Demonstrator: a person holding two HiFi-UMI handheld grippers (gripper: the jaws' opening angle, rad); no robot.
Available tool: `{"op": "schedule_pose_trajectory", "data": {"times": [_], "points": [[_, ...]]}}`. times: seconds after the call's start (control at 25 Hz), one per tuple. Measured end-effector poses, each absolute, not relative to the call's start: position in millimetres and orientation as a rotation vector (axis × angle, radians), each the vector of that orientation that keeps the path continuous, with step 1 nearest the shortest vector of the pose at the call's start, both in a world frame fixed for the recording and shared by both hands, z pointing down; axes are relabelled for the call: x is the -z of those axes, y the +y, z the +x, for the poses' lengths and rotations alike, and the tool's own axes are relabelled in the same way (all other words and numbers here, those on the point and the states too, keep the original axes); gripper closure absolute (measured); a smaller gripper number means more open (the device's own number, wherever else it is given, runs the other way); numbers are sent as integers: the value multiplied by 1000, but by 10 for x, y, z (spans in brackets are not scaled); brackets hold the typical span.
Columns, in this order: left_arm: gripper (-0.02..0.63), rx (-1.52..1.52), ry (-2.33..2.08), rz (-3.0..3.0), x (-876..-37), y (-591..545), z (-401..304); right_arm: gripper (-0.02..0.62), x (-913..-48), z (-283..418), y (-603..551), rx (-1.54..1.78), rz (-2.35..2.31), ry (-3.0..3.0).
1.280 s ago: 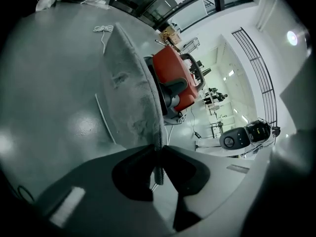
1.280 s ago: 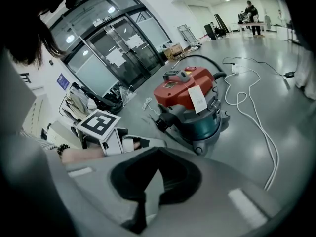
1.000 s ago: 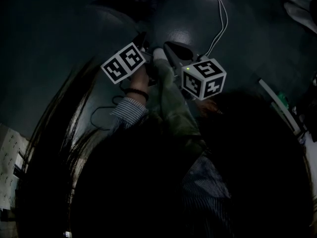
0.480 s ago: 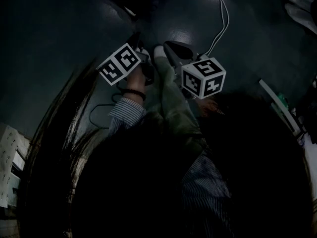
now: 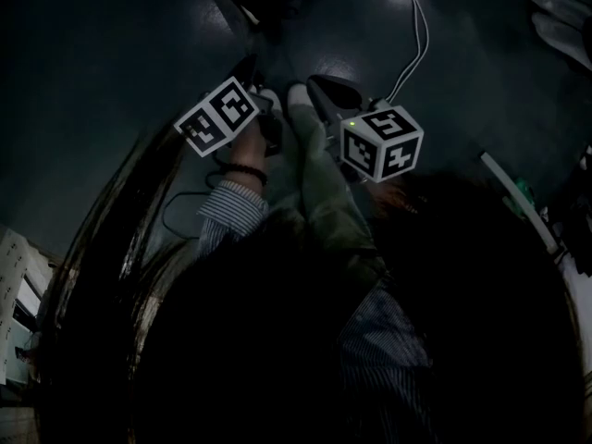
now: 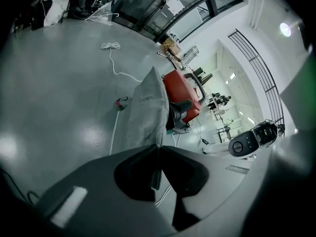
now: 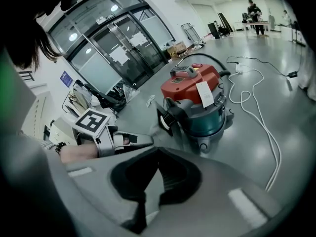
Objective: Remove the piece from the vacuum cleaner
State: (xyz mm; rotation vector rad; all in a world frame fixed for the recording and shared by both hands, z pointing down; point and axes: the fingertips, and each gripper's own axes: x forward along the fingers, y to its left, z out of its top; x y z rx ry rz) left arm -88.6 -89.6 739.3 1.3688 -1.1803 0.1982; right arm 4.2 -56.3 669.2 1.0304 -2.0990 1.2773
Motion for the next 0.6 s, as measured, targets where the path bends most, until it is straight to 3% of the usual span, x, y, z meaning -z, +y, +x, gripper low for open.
{"op": "schedule_pose_trajectory", "data": {"times": [0.6], "points": [[575,-197,-1206,1419,-7355,-931,-961,594,-6713,19,-482,-1264,998,-2106]]}}
